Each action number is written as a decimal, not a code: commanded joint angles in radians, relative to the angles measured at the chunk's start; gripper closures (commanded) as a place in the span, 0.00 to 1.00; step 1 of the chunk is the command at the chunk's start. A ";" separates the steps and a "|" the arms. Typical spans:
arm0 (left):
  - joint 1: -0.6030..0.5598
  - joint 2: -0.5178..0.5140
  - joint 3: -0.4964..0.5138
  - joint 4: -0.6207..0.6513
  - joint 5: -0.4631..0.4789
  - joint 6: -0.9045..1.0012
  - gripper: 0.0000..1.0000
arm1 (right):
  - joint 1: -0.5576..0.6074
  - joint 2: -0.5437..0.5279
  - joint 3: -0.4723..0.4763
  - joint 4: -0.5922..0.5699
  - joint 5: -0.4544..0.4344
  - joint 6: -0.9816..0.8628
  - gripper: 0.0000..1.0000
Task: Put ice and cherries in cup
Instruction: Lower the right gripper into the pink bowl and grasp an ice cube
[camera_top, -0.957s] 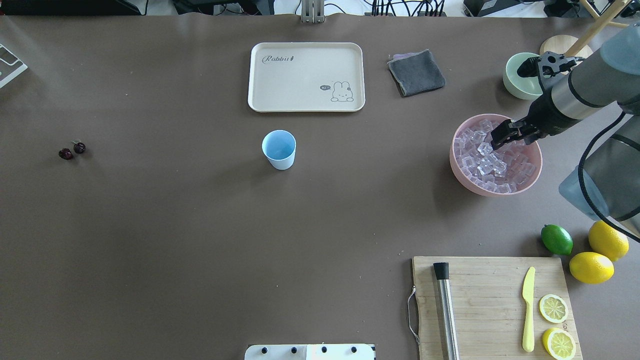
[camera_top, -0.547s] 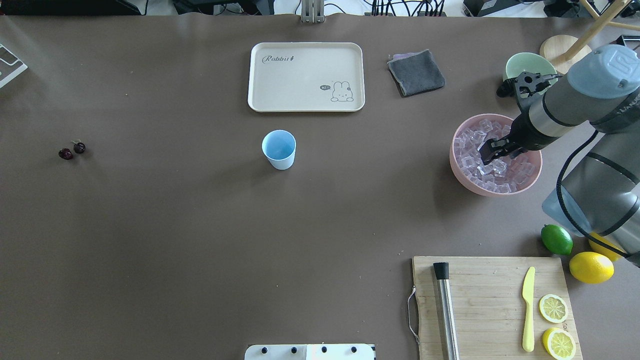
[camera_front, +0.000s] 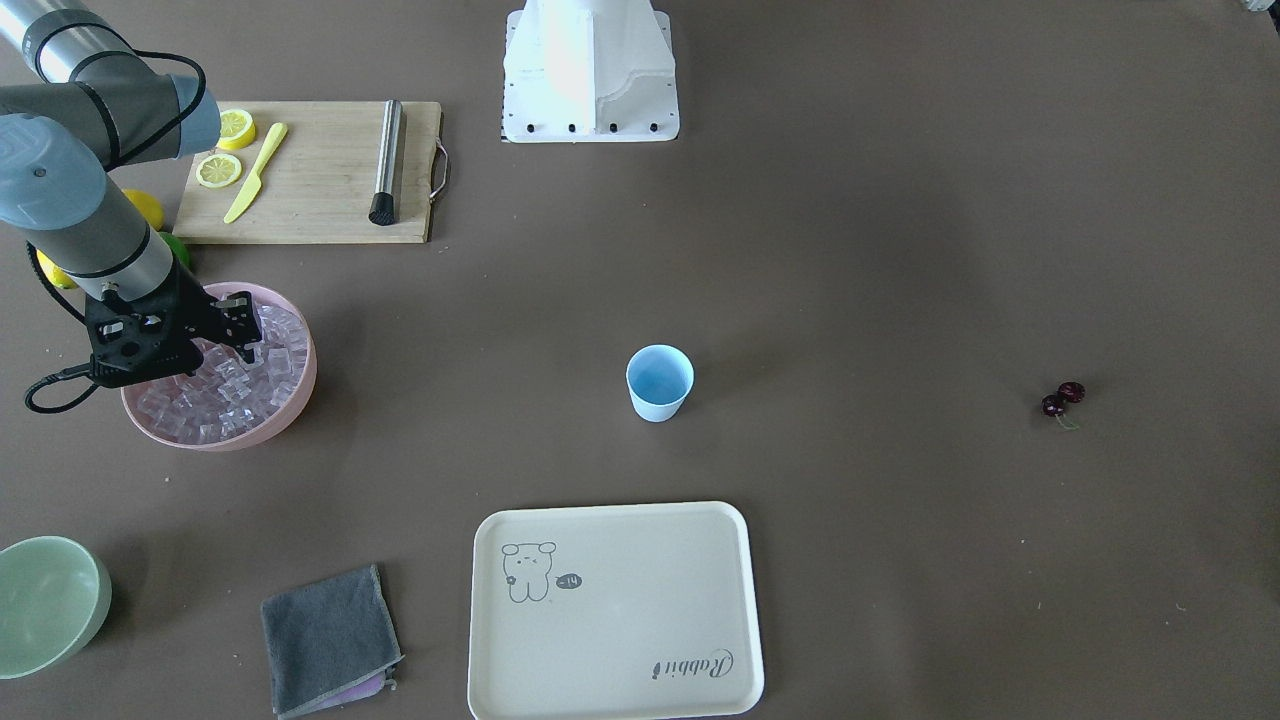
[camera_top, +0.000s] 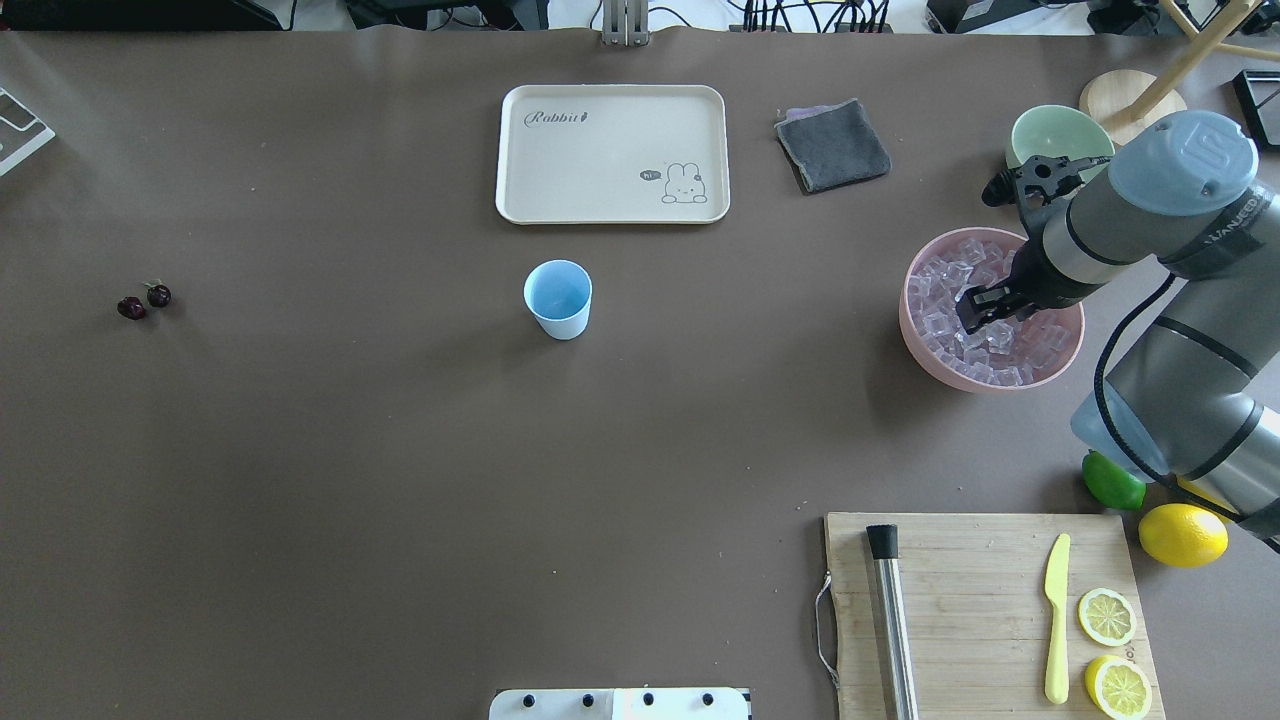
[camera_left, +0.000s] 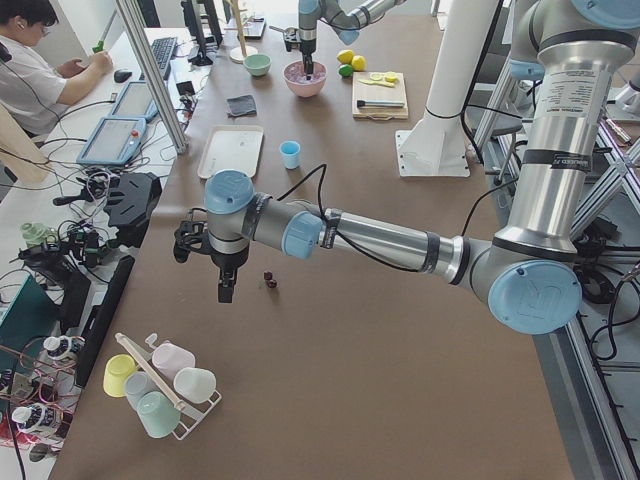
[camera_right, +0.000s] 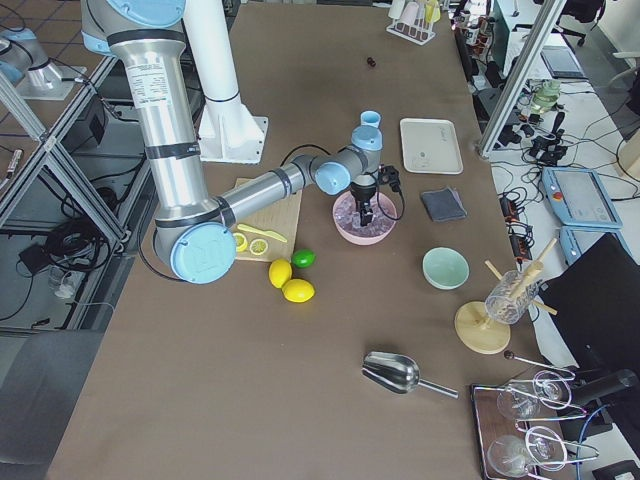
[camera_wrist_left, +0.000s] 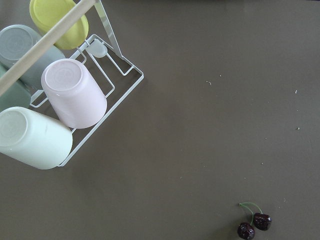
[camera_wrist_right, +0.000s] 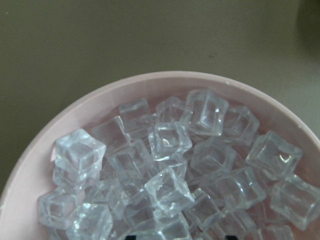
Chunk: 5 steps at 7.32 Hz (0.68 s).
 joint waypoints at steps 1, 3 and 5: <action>0.000 -0.002 -0.001 0.000 0.001 0.000 0.02 | -0.002 -0.010 -0.003 0.000 -0.033 0.001 0.34; 0.000 -0.004 -0.001 0.000 0.001 -0.002 0.02 | -0.018 -0.012 -0.002 0.000 -0.034 0.009 0.37; 0.000 -0.009 0.000 0.000 0.002 -0.002 0.02 | -0.018 -0.012 0.009 -0.002 -0.028 0.011 0.93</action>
